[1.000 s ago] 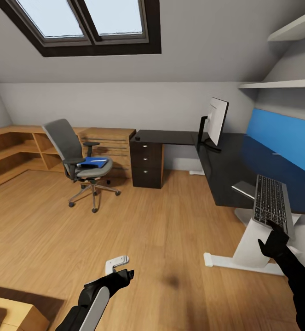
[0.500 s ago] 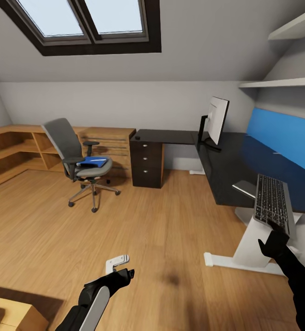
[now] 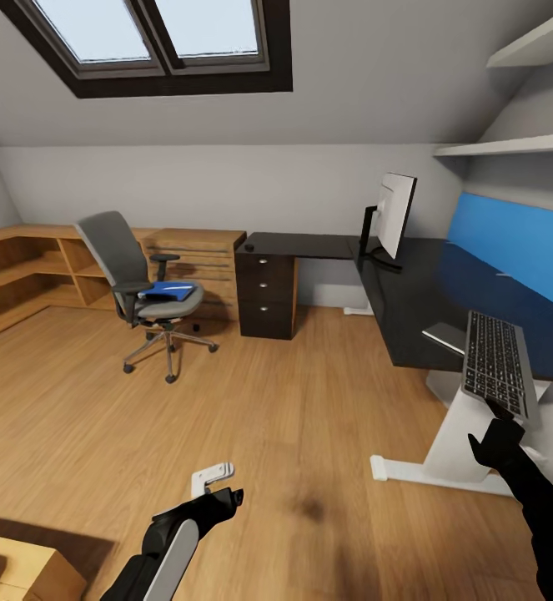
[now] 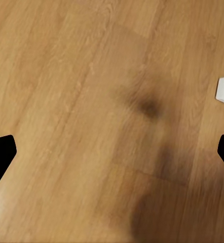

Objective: In the bedroom, organize the workspace by keeping the computer under the desk, ensuring the monitor is on the desk, placing the keyboard on the desk next to the monitor, placing the mouse on the desk next to the keyboard, moving the folder from the swivel chair onto the desk next to the mouse, stacking the notebook on top of the folder with the pen on top of the notebook, and positioning the swivel chair next to the desk.

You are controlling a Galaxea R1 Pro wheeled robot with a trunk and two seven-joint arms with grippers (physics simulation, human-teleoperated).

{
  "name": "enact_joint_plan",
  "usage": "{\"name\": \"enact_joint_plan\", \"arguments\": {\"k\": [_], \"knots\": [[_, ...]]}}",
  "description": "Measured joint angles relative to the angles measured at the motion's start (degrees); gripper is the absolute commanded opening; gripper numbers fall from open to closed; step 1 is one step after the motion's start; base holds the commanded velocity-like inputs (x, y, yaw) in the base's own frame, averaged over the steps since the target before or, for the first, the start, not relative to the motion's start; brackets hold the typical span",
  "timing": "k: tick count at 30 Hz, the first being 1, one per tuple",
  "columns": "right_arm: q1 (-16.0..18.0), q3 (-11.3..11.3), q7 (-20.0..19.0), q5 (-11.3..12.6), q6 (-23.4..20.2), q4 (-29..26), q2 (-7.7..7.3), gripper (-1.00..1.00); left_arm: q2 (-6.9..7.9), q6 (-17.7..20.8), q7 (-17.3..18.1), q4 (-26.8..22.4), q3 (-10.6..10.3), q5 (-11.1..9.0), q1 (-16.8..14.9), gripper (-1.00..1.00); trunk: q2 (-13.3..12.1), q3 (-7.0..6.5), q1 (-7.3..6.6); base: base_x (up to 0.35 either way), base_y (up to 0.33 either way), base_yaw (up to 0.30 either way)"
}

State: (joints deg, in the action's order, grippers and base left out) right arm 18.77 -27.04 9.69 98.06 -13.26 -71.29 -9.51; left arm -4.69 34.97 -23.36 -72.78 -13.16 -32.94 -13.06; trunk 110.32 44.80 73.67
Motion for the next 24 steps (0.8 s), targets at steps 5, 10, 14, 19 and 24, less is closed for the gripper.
{"name": "enact_joint_plan", "arguments": {"k": [5,10,14,19,24], "knots": [[0.0,0.0,-0.1,0.0,0.0,0.0,-0.01,1.00,0.09,0.0,0.1,0.2,0.0,0.1,0.0,1.00,0.0,0.00,0.00,0.005,0.000,0.000],[0.0,0.0,-0.1,-0.1,0.0,0.0,0.00,1.00,0.10,-0.1,0.1,0.2,0.0,0.3,0.0,1.00,0.0,0.00,-0.02,0.148,0.000,0.000],[0.0,0.0,-0.1,-0.1,0.1,0.0,-0.03,1.00,0.15,0.0,0.1,0.3,0.1,0.3,0.0,1.00,0.0,0.00,-0.01,0.110,0.000,0.000],[0.0,0.0,-0.2,-0.1,0.1,0.0,-0.03,1.00,0.18,0.0,0.1,0.3,0.1,0.4,0.0,1.00,0.0,0.00,0.00,0.038,0.000,0.000],[0.0,0.0,-0.2,-0.1,0.1,0.0,-0.01,1.00,0.19,0.0,0.1,0.3,0.1,0.4,0.0,1.00,0.0,0.00,0.00,0.012,0.000,0.000]]}}
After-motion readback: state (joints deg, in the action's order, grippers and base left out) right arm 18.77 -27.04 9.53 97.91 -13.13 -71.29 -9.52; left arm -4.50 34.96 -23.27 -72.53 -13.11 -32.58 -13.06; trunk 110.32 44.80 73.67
